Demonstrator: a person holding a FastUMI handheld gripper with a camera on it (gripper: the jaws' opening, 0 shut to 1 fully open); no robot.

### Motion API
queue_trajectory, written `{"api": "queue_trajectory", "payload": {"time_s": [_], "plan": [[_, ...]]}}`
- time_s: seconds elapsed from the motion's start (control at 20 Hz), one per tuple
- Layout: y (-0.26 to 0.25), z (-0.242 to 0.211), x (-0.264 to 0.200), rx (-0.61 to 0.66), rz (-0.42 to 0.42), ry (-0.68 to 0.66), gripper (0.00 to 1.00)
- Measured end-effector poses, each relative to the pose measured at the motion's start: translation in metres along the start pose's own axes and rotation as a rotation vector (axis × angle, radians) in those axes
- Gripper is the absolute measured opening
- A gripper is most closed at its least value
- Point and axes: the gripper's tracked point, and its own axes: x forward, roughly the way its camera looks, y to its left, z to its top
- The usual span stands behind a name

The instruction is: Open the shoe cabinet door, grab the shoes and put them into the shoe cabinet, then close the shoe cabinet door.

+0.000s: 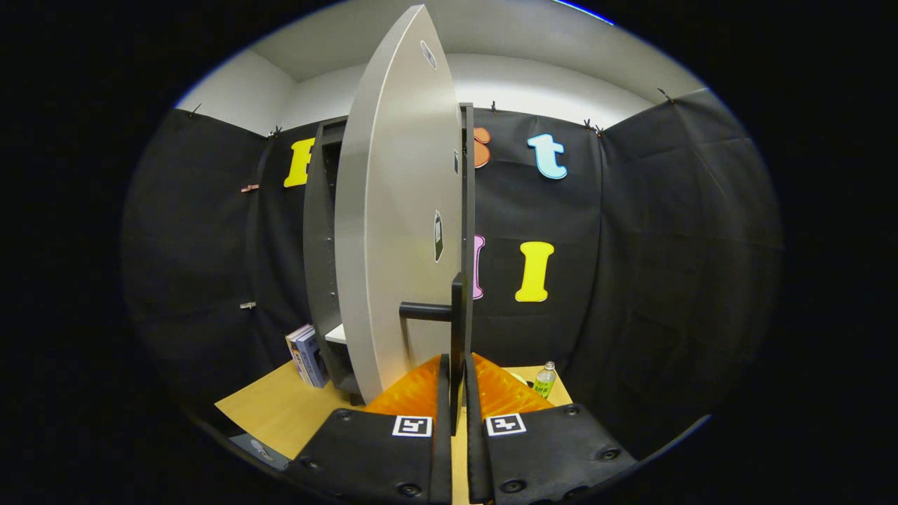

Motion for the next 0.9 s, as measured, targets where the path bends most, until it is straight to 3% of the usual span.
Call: {"api": "queue_trajectory", "payload": {"time_s": [0.55, 0.9], "plan": [[-0.031, 0.011, -0.02, 0.009, -0.073, -0.042, 0.13], [-0.009, 0.024, -0.048, -0.003, -0.059, -0.1, 0.12]]}}
